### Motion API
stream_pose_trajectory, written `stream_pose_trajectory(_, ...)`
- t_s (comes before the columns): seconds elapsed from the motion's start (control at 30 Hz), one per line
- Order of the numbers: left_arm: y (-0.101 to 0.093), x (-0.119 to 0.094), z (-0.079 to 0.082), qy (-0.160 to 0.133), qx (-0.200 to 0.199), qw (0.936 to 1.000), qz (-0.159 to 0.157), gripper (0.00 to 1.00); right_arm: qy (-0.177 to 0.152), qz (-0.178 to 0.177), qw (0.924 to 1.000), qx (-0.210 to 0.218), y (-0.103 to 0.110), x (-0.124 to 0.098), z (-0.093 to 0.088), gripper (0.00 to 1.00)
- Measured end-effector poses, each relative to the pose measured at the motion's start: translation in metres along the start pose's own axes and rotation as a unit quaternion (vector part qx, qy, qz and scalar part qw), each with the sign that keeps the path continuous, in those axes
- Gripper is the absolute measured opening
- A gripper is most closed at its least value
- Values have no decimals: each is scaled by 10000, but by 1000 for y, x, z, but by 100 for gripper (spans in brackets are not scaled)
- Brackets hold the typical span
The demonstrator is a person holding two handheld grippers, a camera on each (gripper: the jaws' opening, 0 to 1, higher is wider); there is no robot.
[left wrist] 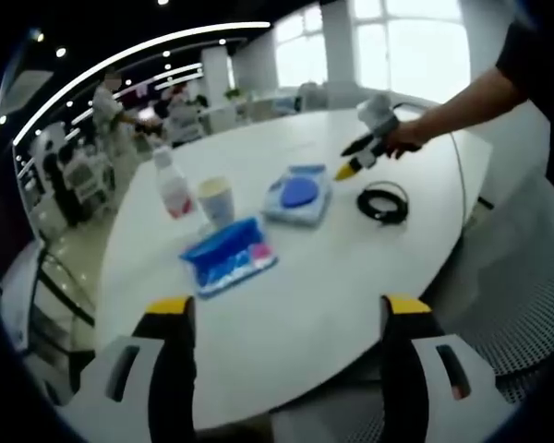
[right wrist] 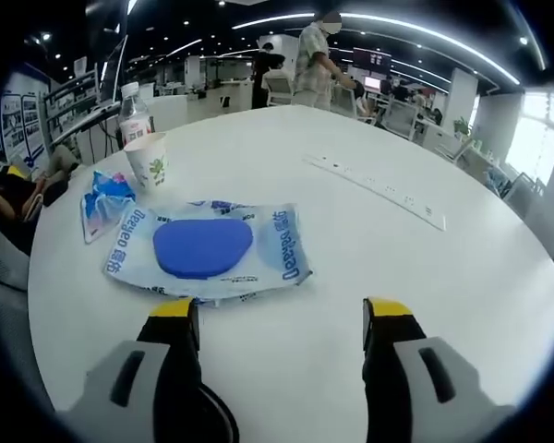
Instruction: Arrange the tabletop items into an orderly group along one side of the table until the central work area is clear of visible clutter.
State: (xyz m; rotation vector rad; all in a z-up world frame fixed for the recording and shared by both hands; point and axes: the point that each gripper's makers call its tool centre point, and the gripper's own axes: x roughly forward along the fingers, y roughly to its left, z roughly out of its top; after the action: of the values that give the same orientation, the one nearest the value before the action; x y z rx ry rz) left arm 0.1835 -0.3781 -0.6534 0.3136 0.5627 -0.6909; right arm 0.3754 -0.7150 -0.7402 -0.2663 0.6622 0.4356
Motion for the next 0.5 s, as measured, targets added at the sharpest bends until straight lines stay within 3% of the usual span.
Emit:
stream_pose_trajectory(0.3,2,-2,9,-286,-188,9994,10,83,41,-157,9994,292,-13,10,-1,62)
stream_pose_trajectory(0.5,1,-1,7,-205,-177,9996,17,82,-18,-249,9985,481,-18,15,7,52)
